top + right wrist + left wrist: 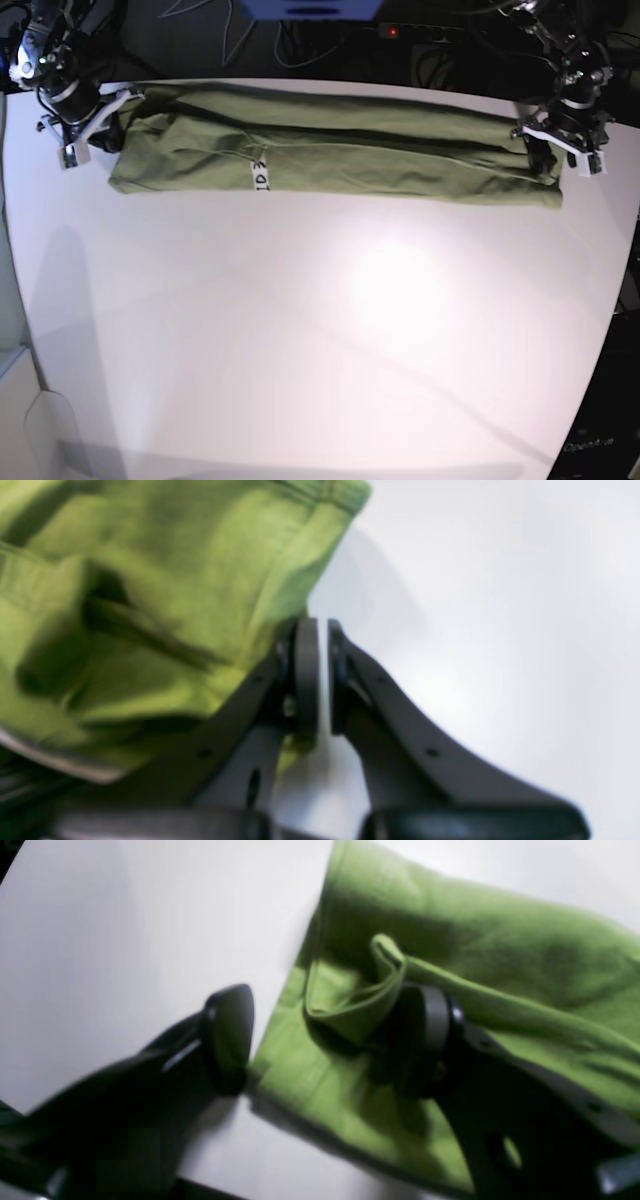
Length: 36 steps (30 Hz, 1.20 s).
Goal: Fold the T-shirt properly
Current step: 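Regrip the strip's two ends with both grippers, then carry the strip end with the left gripper toward the right gripper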
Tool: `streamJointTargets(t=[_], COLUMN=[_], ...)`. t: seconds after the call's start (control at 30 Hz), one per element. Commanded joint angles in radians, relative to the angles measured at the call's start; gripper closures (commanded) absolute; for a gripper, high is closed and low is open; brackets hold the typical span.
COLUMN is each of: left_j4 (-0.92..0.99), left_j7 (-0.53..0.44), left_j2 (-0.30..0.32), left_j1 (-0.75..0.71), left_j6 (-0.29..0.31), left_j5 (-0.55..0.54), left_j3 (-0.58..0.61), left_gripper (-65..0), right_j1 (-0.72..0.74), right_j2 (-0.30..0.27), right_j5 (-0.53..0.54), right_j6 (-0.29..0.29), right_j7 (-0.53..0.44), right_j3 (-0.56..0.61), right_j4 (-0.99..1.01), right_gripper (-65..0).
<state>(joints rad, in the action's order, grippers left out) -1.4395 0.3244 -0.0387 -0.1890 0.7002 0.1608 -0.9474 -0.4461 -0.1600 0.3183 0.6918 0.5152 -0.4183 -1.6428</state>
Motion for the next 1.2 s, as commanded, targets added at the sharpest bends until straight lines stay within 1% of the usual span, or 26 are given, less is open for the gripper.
streamJointTargets(t=[0.0,0.3,0.43,0.47,0.5,0.67,0.7,0.73,0.8,0.87,0.93,1.03,1.17], left_j4=[0.000,0.003,0.004,0.004,0.004,0.004,0.004,0.004,0.004,0.001,-0.024,-0.120,-0.274], left_j7=[0.037,0.037,0.037,0.037,0.037,0.037,0.037,0.038,0.038,0.038,0.032,0.037,0.038], left_j2=[0.003,-0.003,-0.014,-0.016,-0.022,-0.026,-0.028,-0.028,-0.028,-0.031,-0.048,-0.063,-0.112], left_j1=[-0.002,-0.002,0.000,0.000,0.000,0.000,0.000,0.000,0.000,0.000,-0.004,-0.010,-0.010], left_j6=[-0.002,-0.002,-0.002,-0.002,-0.002,-0.002,-0.002,-0.002,-0.002,-0.002,-0.002,-0.002,-0.002], left_j5=[0.033,0.032,0.032,0.032,0.032,0.032,0.032,0.032,0.032,0.030,0.030,0.030,0.041], left_j3=[0.000,0.001,0.003,0.003,0.009,0.040,0.040,0.040,0.040,0.032,0.029,0.029,0.037], left_gripper=[-39.9,-40.2,-38.9,-37.0,-33.4,-6.8,-2.2,-0.1,-1.6,-1.7,-1.7,-1.7,-1.7], right_j1=[0.002,0.010,0.008,0.008,0.008,0.005,0.003,0.003,0.002,0.000,0.000,-0.001,0.005], right_j2=[-0.011,-0.011,-0.016,-0.016,-0.016,-0.016,-0.016,-0.016,-0.017,-0.017,-0.017,-0.017,-0.005], right_j5=[0.011,0.009,0.009,0.009,0.009,0.009,0.009,0.009,0.009,0.009,0.009,0.003,-0.075], right_j6=[0.006,0.006,0.006,0.006,0.006,0.006,0.006,0.006,0.006,0.006,0.006,0.006,0.006], right_j7=[-0.022,-0.023,-0.023,-0.023,-0.023,-0.023,-0.023,-0.023,-0.023,-0.023,-0.023,-0.023,-0.025], right_j3=[-0.004,-0.003,0.017,0.020,0.020,0.025,0.025,0.025,0.025,0.025,0.025,0.025,0.026], right_j4=[-0.006,0.016,0.016,0.016,0.016,0.016,0.016,0.016,0.016,0.016,0.016,0.016,0.016], right_gripper=[-1.6,-1.6,-1.6,-1.6,-1.6,-1.6,-1.6,-1.6,-1.6,-1.6,-1.6,-1.5,-1.5])
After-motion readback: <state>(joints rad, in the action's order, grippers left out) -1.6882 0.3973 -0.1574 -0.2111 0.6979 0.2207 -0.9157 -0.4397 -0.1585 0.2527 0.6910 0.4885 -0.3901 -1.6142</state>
